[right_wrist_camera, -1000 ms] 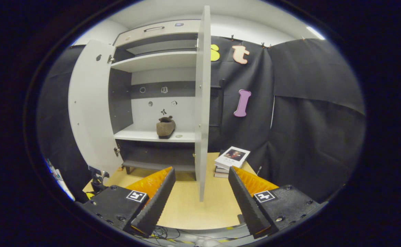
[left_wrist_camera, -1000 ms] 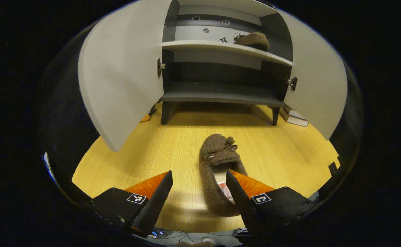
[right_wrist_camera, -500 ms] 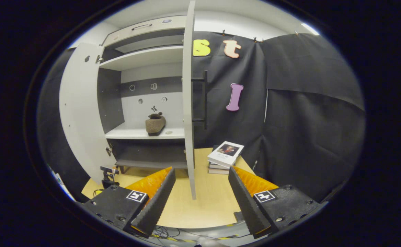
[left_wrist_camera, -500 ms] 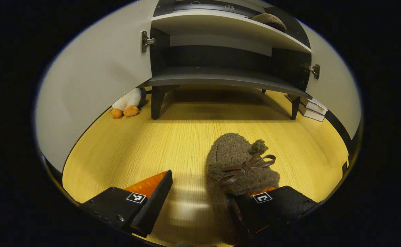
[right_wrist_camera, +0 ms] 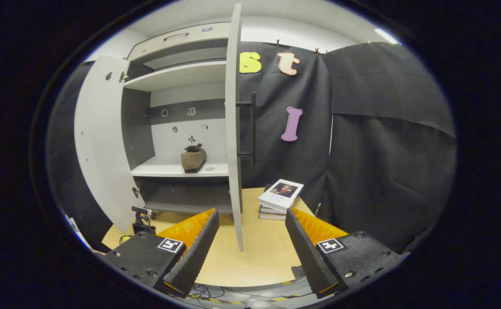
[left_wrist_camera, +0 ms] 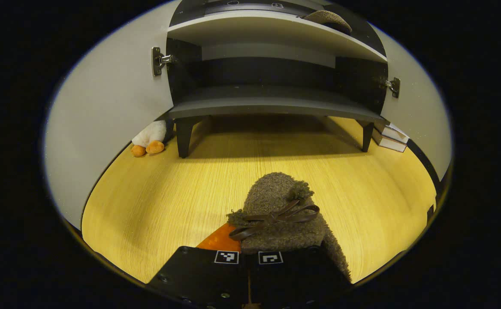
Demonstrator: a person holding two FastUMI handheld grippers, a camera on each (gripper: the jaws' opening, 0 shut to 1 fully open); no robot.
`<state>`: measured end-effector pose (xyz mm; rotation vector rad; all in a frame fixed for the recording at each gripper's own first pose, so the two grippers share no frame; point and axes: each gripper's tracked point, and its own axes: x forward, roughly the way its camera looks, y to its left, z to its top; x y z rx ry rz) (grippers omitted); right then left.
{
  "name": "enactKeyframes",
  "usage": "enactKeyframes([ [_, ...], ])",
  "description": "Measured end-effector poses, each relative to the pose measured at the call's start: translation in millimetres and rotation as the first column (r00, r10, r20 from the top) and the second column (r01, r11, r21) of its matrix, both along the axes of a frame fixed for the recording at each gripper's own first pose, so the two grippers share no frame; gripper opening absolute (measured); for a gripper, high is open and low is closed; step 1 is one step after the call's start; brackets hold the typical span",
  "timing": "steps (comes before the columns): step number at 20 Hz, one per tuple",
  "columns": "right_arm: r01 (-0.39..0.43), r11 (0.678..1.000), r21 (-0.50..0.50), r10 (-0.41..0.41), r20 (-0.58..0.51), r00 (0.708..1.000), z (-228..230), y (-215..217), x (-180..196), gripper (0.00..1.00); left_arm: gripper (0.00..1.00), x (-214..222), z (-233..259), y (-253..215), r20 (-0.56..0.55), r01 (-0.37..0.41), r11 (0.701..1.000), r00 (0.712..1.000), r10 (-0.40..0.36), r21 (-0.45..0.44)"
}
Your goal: Grab one shoe with the right hand and put it into the shoe cabinet, grab the other shoe with the left hand and put it into the shoe cabinet; then close the right door with the right hand and the left door with the left hand.
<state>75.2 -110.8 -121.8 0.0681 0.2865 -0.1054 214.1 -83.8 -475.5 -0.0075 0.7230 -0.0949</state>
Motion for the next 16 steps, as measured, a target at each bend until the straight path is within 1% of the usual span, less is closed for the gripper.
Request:
enactKeyframes([
  [2,-0.012,1.000,0.002,0.012,0.010,1.000,2,5,1,0.98,0.07,3,32,4,0.044,0.001,0.999,0.999,-0.002,0.037],
  [4,-0.025,1.000,0.003,0.025,0.022,0.999,4,10,0,0.98,0.06,10,76,10,0.089,-0.011,0.999,0.996,0.007,0.045],
  [6,-0.040,0.999,0.025,0.039,0.031,0.999,7,17,0,0.98,0.07,17,123,15,0.151,-0.028,0.998,0.988,0.018,0.062],
  [9,-0.060,0.997,0.043,0.058,0.050,0.997,12,24,1,0.99,0.06,30,192,15,0.236,-0.042,0.998,0.971,0.029,0.052],
  [13,-0.083,0.994,0.070,0.078,0.075,0.994,17,28,2,0.99,0.06,68,266,14,0.313,-0.065,0.998,0.948,0.053,0.026],
  [16,-0.088,0.992,0.091,0.080,0.090,0.993,18,26,4,0.99,0.06,110,311,15,0.368,-0.091,0.996,0.927,0.075,0.025],
])
